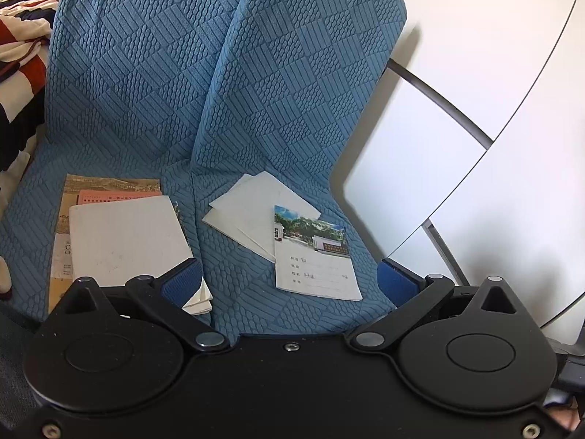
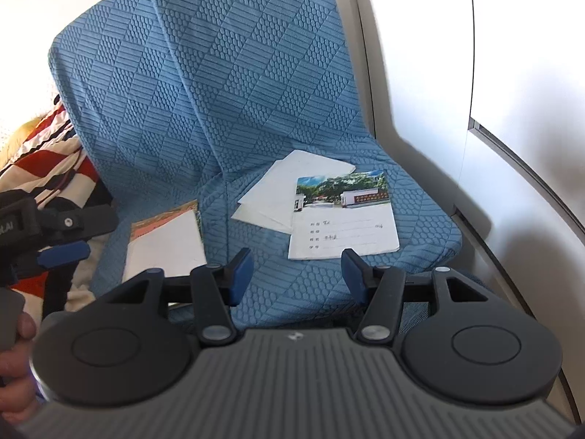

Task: Organize objects
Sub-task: 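Raise both tools and move them toward the remaining landscape postcard, then close both grippers on the edge of the landscape postcard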

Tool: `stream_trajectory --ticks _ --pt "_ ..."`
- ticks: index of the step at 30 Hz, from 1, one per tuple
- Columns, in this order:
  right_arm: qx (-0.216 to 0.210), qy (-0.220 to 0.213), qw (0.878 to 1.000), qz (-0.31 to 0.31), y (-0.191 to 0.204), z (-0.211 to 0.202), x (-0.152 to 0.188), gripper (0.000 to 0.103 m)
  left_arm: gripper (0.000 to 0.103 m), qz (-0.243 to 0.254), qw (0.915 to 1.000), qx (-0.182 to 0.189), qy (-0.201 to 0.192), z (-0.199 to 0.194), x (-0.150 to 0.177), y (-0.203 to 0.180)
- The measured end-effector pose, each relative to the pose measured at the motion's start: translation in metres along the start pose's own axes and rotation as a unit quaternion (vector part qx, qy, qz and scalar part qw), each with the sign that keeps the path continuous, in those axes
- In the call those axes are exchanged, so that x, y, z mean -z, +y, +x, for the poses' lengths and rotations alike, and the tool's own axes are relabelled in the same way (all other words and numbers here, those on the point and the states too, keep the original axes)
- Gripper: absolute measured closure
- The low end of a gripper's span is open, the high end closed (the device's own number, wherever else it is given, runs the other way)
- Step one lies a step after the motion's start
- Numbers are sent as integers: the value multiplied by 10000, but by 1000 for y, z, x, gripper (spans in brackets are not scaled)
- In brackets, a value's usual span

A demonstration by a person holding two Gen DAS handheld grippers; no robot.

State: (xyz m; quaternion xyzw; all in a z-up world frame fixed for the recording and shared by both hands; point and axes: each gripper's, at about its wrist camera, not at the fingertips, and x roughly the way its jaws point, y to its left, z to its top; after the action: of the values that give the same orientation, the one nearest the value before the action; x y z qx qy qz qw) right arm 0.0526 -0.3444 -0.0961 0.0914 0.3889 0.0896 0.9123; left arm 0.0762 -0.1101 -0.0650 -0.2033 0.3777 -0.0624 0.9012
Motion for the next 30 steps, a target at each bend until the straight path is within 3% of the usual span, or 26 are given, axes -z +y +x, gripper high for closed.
stream_trajectory --ticks 2,13,18,23,27,29,30 --pt "-21 -82 10000 23 -3 3 -1 17 1 -12 10000 -21 20 4 -1 0" --pt "-46 -306 9994 177 -25 51 -1 16 1 72 9996 -273 66 49 -7 1" --pt "25 -326 9989 343 -44 83 8 18 1 133 9990 -317 298 80 -6 0" --pt "213 -206 9987 418 -60 110 16 27 1 57 9981 -361 501 111 -7 -1" --pt "323 -233 9982 443 -72 125 16 28 8 -35 9976 -420 557 137 -6 -2" --pt "336 -258 9979 499 -78 134 16 39 9 -55 9974 -445 569 149 -5 -2" --pt "366 -273 9974 555 -81 140 17 39 9 -74 9972 -457 595 156 -4 -1"
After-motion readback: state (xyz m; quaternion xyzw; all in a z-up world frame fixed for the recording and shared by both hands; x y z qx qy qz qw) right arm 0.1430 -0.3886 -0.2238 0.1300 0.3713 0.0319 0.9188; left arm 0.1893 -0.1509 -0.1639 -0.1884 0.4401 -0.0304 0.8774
